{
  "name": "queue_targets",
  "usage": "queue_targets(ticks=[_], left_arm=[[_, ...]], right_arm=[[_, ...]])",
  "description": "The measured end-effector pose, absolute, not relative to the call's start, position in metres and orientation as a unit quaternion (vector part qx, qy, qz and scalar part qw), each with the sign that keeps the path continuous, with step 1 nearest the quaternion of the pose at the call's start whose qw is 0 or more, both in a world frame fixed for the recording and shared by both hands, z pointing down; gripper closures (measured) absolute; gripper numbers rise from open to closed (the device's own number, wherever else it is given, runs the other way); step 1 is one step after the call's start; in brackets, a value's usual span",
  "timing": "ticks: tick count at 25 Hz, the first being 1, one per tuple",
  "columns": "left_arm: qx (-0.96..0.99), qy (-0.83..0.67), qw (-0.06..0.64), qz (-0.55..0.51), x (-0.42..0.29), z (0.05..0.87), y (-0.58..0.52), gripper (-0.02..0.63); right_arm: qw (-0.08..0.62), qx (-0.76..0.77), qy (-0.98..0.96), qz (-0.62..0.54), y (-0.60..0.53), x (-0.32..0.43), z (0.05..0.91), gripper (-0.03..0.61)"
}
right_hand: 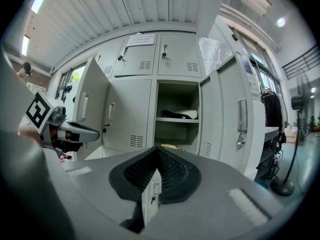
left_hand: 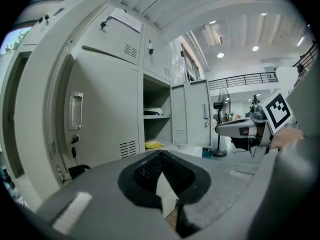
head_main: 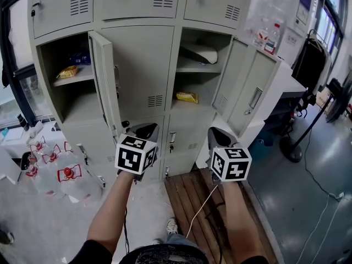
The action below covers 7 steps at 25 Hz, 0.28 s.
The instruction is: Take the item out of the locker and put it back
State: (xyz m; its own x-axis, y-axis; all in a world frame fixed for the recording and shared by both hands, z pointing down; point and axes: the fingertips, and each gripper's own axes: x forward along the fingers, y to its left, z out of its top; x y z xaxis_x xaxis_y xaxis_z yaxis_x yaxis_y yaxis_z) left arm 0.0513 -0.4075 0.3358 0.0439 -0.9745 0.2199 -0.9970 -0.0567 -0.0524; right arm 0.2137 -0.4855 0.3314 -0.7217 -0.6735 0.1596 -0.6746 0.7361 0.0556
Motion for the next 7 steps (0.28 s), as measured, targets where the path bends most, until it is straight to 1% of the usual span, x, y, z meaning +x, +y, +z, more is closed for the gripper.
queue_targets(ticks=[7], left_arm=[[0.721,-0.684,0.054,0.094,0.0504,0.3306,-0.4051,0.612]], right_arm=[[0.083,0.366,-0.927,0.003,-0.482,0.2145,0.3298,0.554]])
